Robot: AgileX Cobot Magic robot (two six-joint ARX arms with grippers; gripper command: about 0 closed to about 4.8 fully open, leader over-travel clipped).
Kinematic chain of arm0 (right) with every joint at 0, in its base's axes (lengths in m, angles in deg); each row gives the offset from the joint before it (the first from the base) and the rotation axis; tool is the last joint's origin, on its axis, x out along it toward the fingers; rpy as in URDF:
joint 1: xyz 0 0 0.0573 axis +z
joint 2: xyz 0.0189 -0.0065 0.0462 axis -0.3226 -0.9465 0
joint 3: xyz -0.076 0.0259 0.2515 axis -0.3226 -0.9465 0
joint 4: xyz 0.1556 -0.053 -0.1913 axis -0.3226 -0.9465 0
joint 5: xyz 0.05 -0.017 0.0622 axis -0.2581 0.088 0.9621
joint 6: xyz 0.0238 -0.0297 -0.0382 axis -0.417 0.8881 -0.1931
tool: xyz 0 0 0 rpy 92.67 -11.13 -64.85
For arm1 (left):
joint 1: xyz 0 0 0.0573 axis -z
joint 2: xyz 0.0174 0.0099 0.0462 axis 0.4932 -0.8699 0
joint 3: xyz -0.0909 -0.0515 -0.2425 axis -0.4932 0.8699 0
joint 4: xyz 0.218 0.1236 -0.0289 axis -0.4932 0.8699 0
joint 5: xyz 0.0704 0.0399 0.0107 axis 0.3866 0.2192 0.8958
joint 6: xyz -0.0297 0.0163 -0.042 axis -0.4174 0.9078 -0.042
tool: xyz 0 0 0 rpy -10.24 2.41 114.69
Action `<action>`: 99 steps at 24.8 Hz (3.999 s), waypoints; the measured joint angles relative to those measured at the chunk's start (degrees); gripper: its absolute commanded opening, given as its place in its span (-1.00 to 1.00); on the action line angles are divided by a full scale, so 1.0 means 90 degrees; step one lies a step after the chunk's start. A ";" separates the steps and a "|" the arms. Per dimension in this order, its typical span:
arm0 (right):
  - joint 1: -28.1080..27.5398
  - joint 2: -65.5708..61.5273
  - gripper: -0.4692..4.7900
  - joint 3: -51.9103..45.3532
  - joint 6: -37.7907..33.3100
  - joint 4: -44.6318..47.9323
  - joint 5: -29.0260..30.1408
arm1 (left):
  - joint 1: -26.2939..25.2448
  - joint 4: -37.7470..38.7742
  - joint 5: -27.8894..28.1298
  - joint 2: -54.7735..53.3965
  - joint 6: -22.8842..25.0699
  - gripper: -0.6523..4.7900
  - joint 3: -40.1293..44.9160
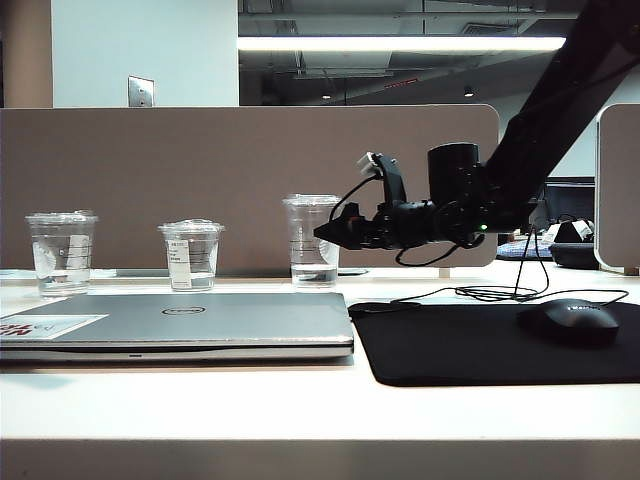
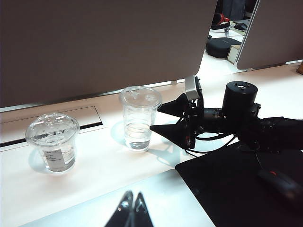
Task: Pick up the coffee cup on the right and place it on the right side of the laptop.
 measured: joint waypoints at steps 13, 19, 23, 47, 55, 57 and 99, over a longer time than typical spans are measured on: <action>0.0114 -0.0605 1.00 0.1047 0.0051 -0.0425 -0.0024 | 0.0000 -0.0005 0.0005 0.0002 0.0000 -0.78 0.0000; 0.0219 -0.0886 1.00 0.1428 0.0051 -0.0469 -0.0049 | 0.0000 -0.0005 0.0005 0.0002 0.0000 -0.78 0.0000; 0.0260 -0.0962 1.00 0.1506 0.0051 -0.0476 -0.0168 | -0.0002 -0.0005 0.0007 0.0002 0.0000 -0.78 0.0000; 0.0549 -0.0998 1.00 0.1508 0.0219 -0.0345 -0.1180 | 0.0000 -0.0005 0.0007 -0.0027 0.0000 -0.78 0.0000; 0.0549 -0.1003 0.47 0.1508 0.0223 -0.0325 -0.1178 | 0.0000 -0.0005 0.0007 -0.0027 0.0000 -0.78 0.0000; 0.0549 -0.1003 0.38 0.1508 0.0221 -0.0325 -0.1178 | 0.0000 -0.0005 0.0007 -0.0027 0.0000 -0.78 0.0000; -0.0272 0.0126 0.07 0.1511 -0.0549 -0.1719 0.0068 | -0.0002 0.0022 0.0007 -0.0027 0.0002 -0.78 0.0000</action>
